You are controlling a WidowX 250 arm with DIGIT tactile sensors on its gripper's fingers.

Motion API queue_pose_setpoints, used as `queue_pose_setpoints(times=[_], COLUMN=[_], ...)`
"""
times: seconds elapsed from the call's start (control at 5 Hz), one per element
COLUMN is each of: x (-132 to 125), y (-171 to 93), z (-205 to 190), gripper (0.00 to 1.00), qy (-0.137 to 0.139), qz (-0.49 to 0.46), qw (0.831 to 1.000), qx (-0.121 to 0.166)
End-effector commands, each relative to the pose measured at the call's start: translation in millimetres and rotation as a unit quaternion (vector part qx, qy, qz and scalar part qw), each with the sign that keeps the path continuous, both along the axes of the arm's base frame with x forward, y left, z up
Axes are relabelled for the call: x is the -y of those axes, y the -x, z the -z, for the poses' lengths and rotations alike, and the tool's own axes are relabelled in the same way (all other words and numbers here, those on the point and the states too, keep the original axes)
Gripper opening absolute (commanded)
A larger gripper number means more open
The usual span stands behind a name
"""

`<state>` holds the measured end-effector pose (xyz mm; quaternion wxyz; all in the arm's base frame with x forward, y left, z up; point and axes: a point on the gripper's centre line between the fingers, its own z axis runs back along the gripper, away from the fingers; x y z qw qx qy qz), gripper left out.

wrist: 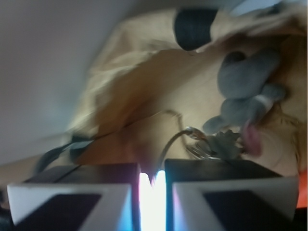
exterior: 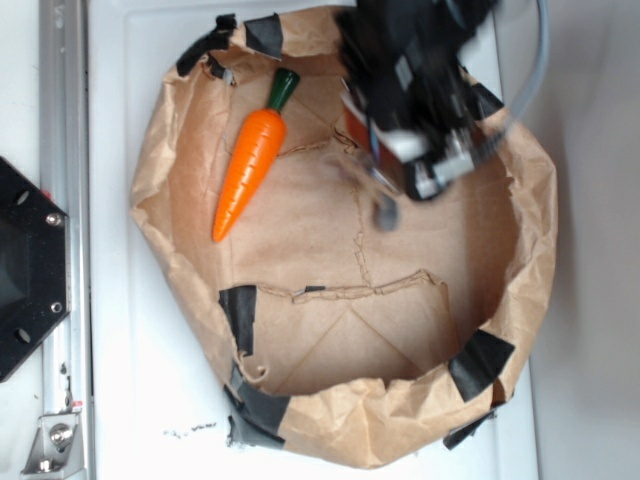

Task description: Grab the silver keys.

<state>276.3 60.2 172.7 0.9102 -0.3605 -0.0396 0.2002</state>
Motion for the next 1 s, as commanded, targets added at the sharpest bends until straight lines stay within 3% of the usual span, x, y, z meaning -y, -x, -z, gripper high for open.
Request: queue_pose_setpoints(times=[0.0, 0.2, 0.4, 0.6, 0.8], x=[34, 43, 39, 39, 42], y=[30, 31, 23, 13, 5], z=[-9, 4, 5, 9, 14], gripper=[0.0, 0.0, 0.0, 0.0, 0.0], qy=[-0.167, -0.266, -0.282, -0.289, -0.309], qz=[0.071, 0.091, 0.095, 0.085, 0.06], qw=[0.982, 0.958, 0.954, 0.953, 0.948], qx=[0.053, 0.053, 0.026, 0.017, 0.042])
